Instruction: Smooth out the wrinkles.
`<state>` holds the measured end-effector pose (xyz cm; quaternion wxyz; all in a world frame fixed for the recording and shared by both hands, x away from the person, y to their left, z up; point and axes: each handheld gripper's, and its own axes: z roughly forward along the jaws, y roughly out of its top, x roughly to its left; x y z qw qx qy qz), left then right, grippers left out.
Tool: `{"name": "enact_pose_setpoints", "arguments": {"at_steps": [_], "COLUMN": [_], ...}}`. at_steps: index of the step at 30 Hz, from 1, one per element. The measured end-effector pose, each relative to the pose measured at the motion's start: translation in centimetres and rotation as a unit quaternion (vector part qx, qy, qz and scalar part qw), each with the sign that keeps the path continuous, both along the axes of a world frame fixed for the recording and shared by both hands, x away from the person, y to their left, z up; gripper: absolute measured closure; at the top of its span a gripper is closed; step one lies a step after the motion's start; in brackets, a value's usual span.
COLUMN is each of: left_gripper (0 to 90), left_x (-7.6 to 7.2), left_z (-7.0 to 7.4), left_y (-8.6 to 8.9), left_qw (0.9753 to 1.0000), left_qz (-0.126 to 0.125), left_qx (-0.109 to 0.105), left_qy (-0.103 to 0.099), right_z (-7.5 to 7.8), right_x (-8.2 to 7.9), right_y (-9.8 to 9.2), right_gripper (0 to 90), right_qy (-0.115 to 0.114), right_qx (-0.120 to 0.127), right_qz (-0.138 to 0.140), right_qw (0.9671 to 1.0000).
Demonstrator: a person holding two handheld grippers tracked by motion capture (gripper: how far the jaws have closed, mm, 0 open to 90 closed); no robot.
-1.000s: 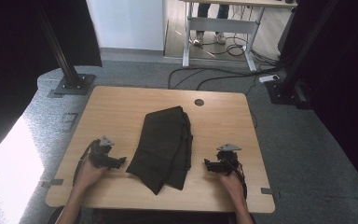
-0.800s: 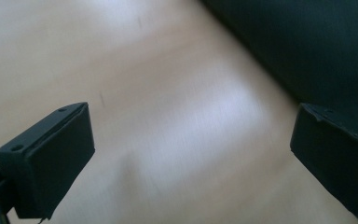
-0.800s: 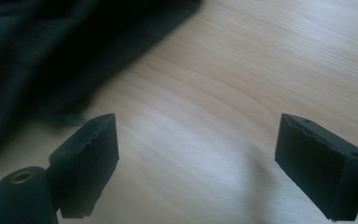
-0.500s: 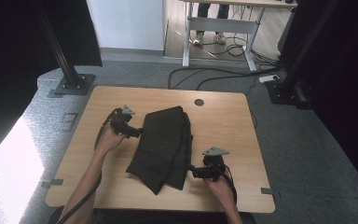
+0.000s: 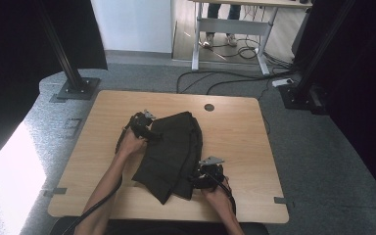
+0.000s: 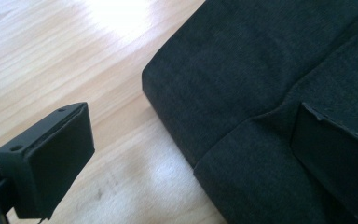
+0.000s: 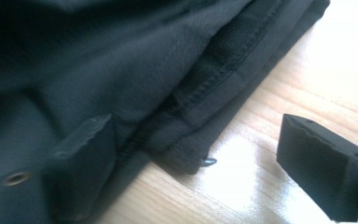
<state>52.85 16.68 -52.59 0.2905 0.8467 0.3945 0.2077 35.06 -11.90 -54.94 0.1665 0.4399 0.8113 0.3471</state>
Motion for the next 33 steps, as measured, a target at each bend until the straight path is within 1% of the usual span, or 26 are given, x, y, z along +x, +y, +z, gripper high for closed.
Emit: {"name": "enact_pose_setpoints", "arguments": {"at_steps": [1,2,5,8,10,12,13,16,18,19,20,21,22,23,24,25,26,27,29,30,32,33], "left_gripper": [0.0,0.0,0.0,0.0,0.0,1.5,2.6,3.4,3.4,3.4,3.3,2.9,1.4,0.3,0.2,0.1,0.0,0.0,0.0,0.0,0.0,0.0], "left_x": [-0.1,-0.3,-0.9,-1.8,-2.6,-3.6,-4.3,-6.6,-7.9,-8.3,-8.6,-8.7,-8.6,-8.3,-7.7,-7.0,-6.3,-5.5,-4.1,-3.6,-2.9,-2.7], "left_z": [-0.2,-0.3,-0.4,-0.4,-0.4,-0.3,-0.3,-0.2,-0.1,0.0,0.4,0.9,1.5,2.2,2.8,3.3,3.7,3.9,3.7,3.3,2.2,1.7], "left_y": [0.2,0.4,1.2,2.2,3.0,3.7,3.9,4.2,4.4,4.6,4.8,4.9,5.1,5.2,5.4,5.5,5.6,5.5,5.1,4.7,4.1,4.0], "left_qw": [1.0000,0.9999,0.9993,0.9989,0.9985,0.9979,0.9977,0.9976,0.9978,0.9981,0.9985,0.9989,0.9991,0.9990,0.9987,0.9985,0.9983,0.9983,0.9986,0.9988,0.9990,0.9989], "left_qz": [0.006,0.012,0.029,0.039,0.045,0.053,0.057,0.065,0.063,0.058,0.049,0.043,0.042,0.043,0.046,0.049,0.050,0.051,0.048,0.046,0.043,0.043], "left_qx": [-0.003,-0.008,-0.022,-0.023,-0.026,-0.031,-0.033,-0.020,-0.019,-0.021,-0.021,-0.017,-0.010,-0.005,-0.008,-0.016,-0.023,-0.024,-0.018,-0.011,0.013,0.016], "left_qy": [0.002,0.002,0.006,0.010,0.016,0.021,0.018,0.008,0.005,0.008,0.009,0.004,-0.005,-0.013,-0.018,-0.019,-0.018,-0.016,-0.012,-0.007,0.004,0.007], "right_z": [-0.2,-0.3,-0.2,-0.1,0.0,0.0,0.0,0.0,0.0,0.0,0.2,0.6,1.1,1.8,2.5,3.4,4.2,5.0,6.2,6.5,6.4,6.0], "right_x": [0.1,0.3,0.8,1.7,2.7,3.9,4.6,6.7,7.8,8.1,8.4,8.4,8.2,7.8,7.4,6.7,6.0,5.2,3.5,2.8,1.4,0.9], "right_y": [0.0,-0.1,-0.5,-1.2,-1.8,-2.4,-2.7,-3.5,-3.8,-3.9,-4.0,-4.1,-4.2,-4.4,-4.6,-4.7,-4.7,-4.7,-4.4,-4.1,-3.4,-2.9], "right_gripper": [7.3,7.1,7.3,7.9,9.0,10.6,10.6,12.5,13.3,13.9,14.3,14.3,14.3,14.1,14.1,14.1,13.9,13.7,13.5,13.4,13.1,13.0], "right_qy": [-0.004,-0.006,-0.005,-0.007,-0.010,-0.013,-0.015,-0.018,-0.017,-0.011,-0.008,-0.010,-0.017,-0.022,-0.027,-0.031,-0.036,-0.039,-0.041,-0.039,-0.032,-0.025], "right_qx": [-0.007,-0.010,-0.015,-0.020,-0.024,-0.026,-0.027,-0.024,-0.019,-0.018,-0.022,-0.033,-0.040,-0.034,-0.029,-0.029,-0.033,-0.032,-0.020,-0.016,-0.011,-0.009], "right_qz": [0.001,0.001,-0.002,-0.014,-0.021,-0.022,-0.024,-0.029,-0.030,-0.031,-0.026,-0.024,-0.026,-0.025,-0.025,-0.025,-0.022,-0.019,-0.011,-0.005,0.009,0.015], "right_qw": [1.0000,0.9999,0.9999,0.9997,0.9994,0.9993,0.9992,0.9991,0.9992,0.9993,0.9994,0.9991,0.9987,0.9989,0.9989,0.9988,0.9986,0.9985,0.9989,0.9991,0.9994,0.9995]}}
